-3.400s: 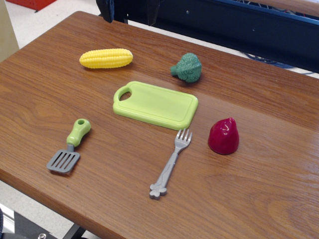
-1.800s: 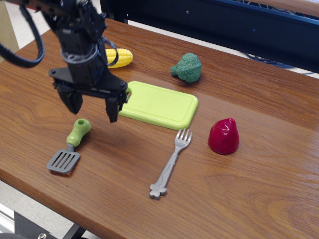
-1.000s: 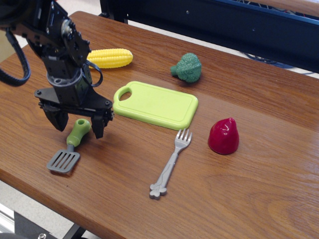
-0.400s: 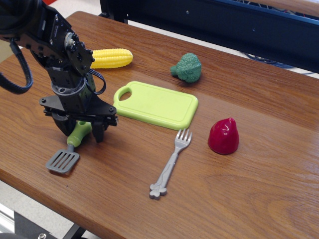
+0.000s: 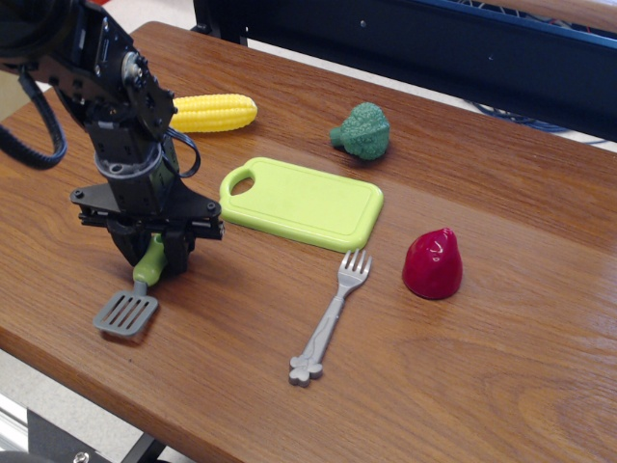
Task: Put spatula on cutting board
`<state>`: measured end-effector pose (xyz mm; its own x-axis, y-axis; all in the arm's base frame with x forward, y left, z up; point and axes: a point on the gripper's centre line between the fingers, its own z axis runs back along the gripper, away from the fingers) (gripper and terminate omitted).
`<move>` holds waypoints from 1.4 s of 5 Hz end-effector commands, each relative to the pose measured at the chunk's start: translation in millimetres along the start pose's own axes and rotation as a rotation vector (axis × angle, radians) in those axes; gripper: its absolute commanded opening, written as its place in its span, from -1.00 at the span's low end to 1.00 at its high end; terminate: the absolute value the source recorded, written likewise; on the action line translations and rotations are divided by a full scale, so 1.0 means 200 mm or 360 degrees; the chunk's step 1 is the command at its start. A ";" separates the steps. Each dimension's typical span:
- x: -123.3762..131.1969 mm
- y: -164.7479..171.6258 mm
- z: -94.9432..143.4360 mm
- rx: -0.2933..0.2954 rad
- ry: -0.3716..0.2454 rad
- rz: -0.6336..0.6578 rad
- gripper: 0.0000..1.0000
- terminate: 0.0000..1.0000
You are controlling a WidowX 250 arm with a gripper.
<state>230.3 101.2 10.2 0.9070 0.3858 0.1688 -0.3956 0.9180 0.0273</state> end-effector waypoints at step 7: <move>0.52 -0.33 0.10 0.0191 0.0012 0.2305 -1.00 -1.00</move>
<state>350.3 63.5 30.2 -0.2698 0.9556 0.1188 -0.9629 -0.2669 -0.0399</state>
